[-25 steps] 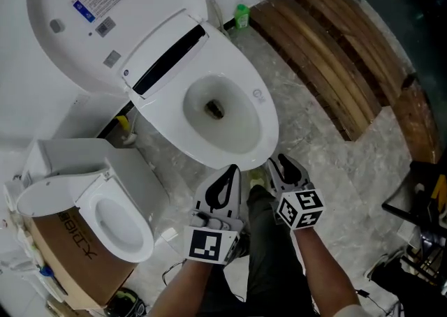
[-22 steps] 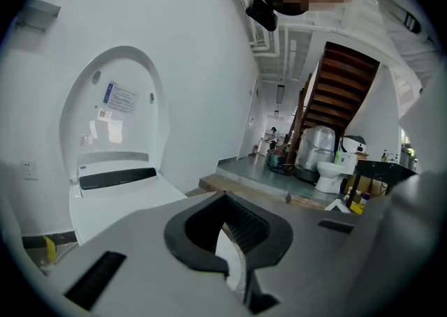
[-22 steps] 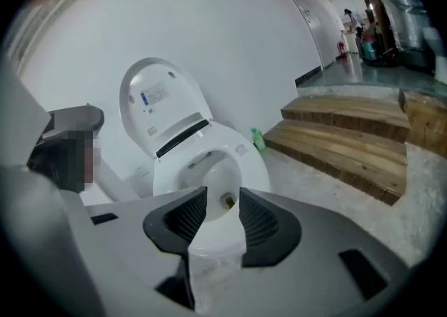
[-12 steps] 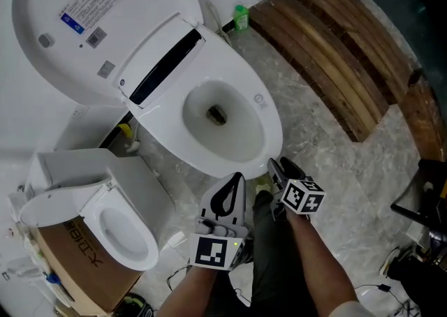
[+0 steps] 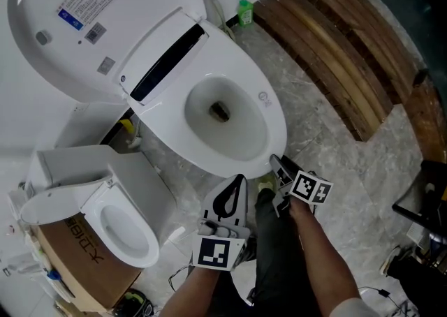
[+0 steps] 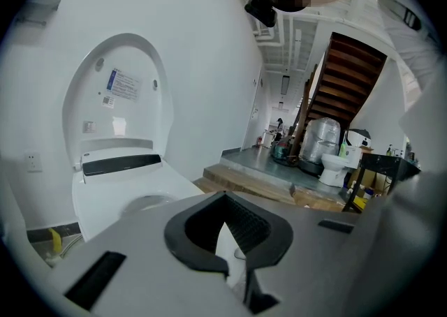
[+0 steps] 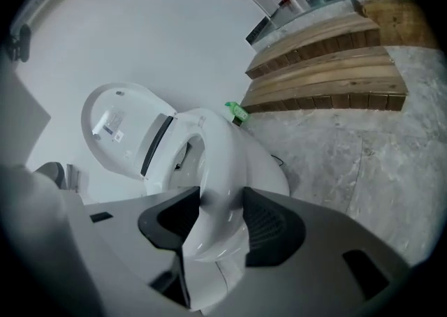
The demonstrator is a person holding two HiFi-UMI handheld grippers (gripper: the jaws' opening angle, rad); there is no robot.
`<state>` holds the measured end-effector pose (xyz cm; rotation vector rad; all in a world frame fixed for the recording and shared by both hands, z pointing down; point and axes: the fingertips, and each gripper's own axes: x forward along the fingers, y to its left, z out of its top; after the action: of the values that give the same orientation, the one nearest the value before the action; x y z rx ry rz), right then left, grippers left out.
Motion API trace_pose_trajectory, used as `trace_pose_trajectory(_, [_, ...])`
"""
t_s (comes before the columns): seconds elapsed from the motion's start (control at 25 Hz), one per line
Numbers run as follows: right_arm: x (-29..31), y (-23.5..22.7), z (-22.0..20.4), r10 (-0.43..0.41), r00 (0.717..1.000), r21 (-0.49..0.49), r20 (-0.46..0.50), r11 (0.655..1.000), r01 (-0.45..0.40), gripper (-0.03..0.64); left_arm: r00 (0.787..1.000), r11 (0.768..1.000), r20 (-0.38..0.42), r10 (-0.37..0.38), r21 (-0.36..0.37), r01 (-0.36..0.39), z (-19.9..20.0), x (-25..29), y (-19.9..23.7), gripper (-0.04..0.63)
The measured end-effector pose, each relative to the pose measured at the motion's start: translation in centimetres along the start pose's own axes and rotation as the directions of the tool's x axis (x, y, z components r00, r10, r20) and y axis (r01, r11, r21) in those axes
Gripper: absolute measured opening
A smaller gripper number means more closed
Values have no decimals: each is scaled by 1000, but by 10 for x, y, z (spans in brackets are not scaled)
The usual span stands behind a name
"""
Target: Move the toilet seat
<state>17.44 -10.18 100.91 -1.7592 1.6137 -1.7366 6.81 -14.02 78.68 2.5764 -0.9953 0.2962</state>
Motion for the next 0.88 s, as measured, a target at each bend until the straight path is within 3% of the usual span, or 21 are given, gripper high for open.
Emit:
trace_pose_trajectory(0.44, [-35, 31, 14, 53, 998, 42, -19, 998, -52, 170, 1000, 1000, 14, 19, -7, -19, 34, -22, -2, 3])
trace_pose_trajectory(0.88, [-107, 133, 54, 93, 996, 31, -6, 995, -93, 141, 997, 999, 65, 41, -8, -40, 137, -71, -18, 3])
